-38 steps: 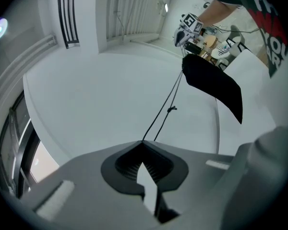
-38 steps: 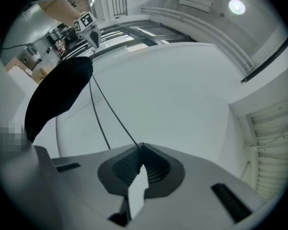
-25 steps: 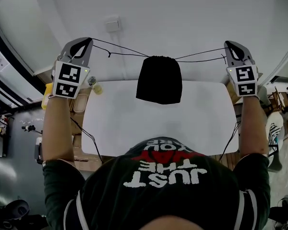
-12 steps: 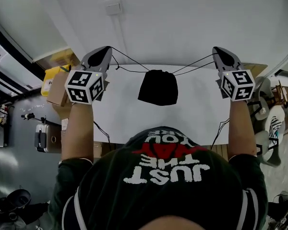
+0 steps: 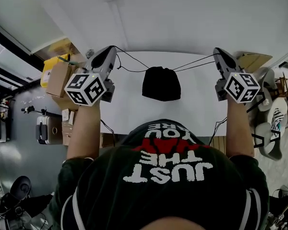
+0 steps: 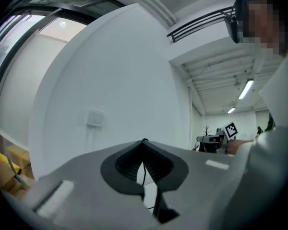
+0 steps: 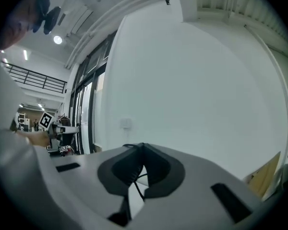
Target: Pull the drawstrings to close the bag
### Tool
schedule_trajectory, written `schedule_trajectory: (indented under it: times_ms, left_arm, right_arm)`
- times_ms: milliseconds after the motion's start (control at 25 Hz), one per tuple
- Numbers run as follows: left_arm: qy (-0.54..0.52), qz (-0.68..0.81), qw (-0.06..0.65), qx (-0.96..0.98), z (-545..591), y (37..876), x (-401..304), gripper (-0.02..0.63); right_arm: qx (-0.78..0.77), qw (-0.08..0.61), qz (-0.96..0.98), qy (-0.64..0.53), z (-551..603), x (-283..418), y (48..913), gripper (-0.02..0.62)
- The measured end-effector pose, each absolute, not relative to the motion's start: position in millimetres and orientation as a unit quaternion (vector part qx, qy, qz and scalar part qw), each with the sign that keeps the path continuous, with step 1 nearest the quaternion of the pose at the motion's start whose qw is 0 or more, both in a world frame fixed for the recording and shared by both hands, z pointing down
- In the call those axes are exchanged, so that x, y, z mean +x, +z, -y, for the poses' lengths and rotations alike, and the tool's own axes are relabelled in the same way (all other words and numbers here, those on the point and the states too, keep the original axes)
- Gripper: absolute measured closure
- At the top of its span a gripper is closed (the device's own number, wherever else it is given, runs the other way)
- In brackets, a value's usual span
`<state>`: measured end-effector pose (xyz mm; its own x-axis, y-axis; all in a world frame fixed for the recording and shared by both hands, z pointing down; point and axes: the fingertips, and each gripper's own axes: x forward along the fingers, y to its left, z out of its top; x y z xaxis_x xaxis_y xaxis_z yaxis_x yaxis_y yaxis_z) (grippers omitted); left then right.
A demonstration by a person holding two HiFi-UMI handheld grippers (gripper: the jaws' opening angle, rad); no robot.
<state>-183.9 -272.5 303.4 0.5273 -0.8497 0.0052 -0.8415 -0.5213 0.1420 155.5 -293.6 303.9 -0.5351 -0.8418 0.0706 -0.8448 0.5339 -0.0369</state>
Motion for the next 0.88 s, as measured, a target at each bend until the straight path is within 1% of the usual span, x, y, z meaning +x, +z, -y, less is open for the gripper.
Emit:
schedule_trajectory:
  times_ms: [120, 360, 880]
  left_arm:
    - [-0.044, 0.482, 0.090, 0.870, 271.9, 314.5, -181.3, 0.604]
    - [-0.045, 0.480, 0.111, 0.869, 280.5, 324.1, -173.0, 0.604]
    - [-0.050, 0.475, 0.104, 0.873, 276.6, 318.3, -171.5, 0.604]
  right_arm:
    - [0.477, 0.014, 0.878, 0.044, 290.5, 156.2, 312.1, 0.591]
    - [0.470, 0.016, 0.881, 0.056, 300.0, 156.9, 321.0, 0.591]
    - [0.470, 0.029, 0.882, 0.036, 299.9, 152.3, 316.2, 0.591]
